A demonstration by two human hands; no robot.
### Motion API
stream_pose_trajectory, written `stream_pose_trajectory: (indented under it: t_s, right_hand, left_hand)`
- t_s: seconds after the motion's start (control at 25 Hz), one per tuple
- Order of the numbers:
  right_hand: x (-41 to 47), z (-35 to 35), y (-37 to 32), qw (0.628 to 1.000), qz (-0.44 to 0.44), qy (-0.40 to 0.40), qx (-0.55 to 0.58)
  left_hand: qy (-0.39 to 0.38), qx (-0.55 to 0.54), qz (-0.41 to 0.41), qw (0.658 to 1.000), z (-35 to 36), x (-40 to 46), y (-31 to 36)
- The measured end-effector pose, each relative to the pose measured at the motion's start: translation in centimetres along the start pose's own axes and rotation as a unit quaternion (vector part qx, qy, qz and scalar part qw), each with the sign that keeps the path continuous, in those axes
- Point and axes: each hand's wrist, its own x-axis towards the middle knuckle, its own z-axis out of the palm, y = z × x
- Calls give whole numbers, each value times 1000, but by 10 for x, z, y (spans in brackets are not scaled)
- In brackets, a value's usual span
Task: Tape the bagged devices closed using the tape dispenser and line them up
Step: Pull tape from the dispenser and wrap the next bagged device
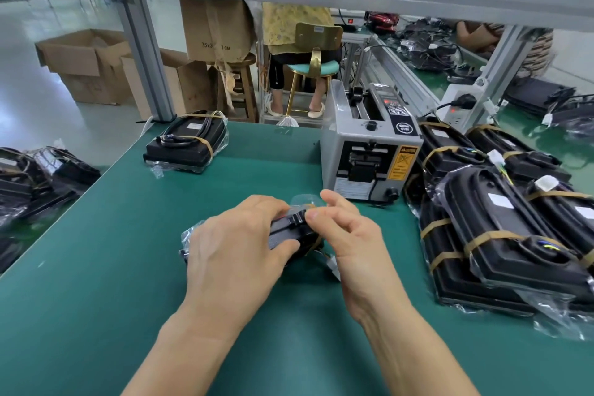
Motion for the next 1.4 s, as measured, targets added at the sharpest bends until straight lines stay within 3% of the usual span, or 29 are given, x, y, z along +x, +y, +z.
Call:
stream_pose_trajectory:
  t_s: [0.4, 0.92, 1.24, 1.4]
  right_hand:
    - [-1, 9, 3, 999, -17, 43, -7]
    - [6, 13, 15, 979, -109, 122, -122]
    - [3, 13, 15, 994, -67, 90, 0]
    - [2, 14, 12, 994, -69, 86, -11]
  left_hand:
    - [8, 6, -19, 1000, 1, 0, 2]
    - [8, 4, -13, 1000, 2, -1, 2]
    - [17, 9, -9, 1000, 4, 0, 1]
    - [23, 8, -6, 1000, 4, -1, 1]
